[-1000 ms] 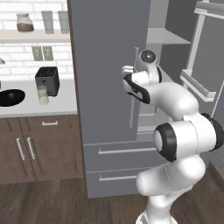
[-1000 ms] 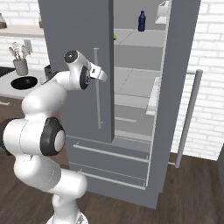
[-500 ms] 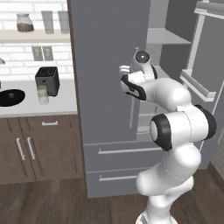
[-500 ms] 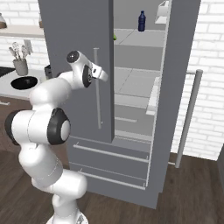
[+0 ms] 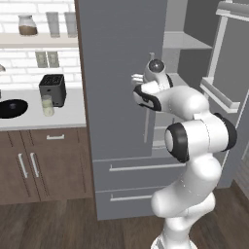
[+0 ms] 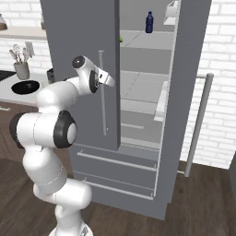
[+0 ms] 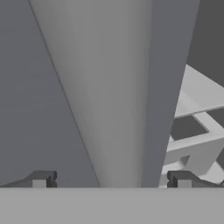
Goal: Grab a lemon wedge from the fridge and one ice cube from the ice bowl, and put them in the glass of lemonade.
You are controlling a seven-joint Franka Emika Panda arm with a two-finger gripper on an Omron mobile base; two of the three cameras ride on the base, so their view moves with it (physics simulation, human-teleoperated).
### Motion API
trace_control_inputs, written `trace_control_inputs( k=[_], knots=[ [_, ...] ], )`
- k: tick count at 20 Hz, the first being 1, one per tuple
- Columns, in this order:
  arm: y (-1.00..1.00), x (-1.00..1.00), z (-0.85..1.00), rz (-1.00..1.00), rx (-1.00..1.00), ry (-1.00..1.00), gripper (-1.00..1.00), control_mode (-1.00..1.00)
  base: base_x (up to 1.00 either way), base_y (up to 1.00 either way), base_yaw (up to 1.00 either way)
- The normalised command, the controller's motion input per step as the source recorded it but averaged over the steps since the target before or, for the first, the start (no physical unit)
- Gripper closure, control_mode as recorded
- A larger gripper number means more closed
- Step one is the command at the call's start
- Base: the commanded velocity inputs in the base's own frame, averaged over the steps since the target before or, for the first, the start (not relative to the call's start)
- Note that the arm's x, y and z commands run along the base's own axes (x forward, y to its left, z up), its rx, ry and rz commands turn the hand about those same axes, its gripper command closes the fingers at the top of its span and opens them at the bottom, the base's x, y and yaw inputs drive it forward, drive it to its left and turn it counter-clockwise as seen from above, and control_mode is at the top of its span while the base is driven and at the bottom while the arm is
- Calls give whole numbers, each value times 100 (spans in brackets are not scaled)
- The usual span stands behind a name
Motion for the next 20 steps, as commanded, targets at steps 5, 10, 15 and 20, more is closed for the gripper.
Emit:
trace_control_inputs(
  k=[5,10,15,20],
  knots=[
    [0,6,0,0,0,0,100,-100,0,0,0],
    [0,3,0,0,0,0,100,-100,0,0,0],
    [0,1,0,0,1,0,100,-100,0,0,0],
    [15,-10,6,0,7,-6,100,-100,0,0,0]
  ],
)
